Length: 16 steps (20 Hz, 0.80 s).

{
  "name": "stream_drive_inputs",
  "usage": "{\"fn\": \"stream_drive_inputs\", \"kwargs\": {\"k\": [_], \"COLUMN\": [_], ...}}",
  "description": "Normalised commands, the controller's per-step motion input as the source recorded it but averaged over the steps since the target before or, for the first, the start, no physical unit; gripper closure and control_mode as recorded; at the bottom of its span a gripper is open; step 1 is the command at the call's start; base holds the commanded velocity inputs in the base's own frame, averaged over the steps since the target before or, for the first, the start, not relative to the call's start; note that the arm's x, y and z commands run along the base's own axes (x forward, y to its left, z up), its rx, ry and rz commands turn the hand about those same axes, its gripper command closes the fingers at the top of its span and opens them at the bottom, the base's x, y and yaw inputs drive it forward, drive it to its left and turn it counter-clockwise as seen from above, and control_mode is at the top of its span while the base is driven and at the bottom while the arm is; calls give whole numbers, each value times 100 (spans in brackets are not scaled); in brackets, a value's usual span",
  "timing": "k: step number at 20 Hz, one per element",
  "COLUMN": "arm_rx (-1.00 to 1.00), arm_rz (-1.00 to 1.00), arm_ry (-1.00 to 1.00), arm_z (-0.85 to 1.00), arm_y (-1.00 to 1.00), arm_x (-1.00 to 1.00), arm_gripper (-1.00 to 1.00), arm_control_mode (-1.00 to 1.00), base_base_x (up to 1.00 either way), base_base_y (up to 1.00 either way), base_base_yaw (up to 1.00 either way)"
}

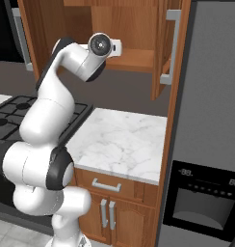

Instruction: Get the candle and the liquor from the cabinet and move them to the dining counter.

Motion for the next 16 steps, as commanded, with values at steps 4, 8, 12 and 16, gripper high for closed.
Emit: {"fn": "stream_drive_inputs", "kwargs": {"k": [4, 8, 12, 16], "arm_rx": [-1, -2, -2, -1], "arm_rz": [0, 0, 0, 0], "arm_ry": [0, 0, 0, 0], "arm_z": [-1, -3, -6, -9], "arm_y": [2, 1, 1, 0], "arm_x": [24, 24, 23, 25], "arm_gripper": [-100, -100, -100, -100], "arm_control_mode": [-100, -100, -100, -100], "base_base_x": [0, 0, 0, 0], "base_base_y": [0, 0, 0, 0], "base_base_yaw": [0, 0, 0, 0]}}
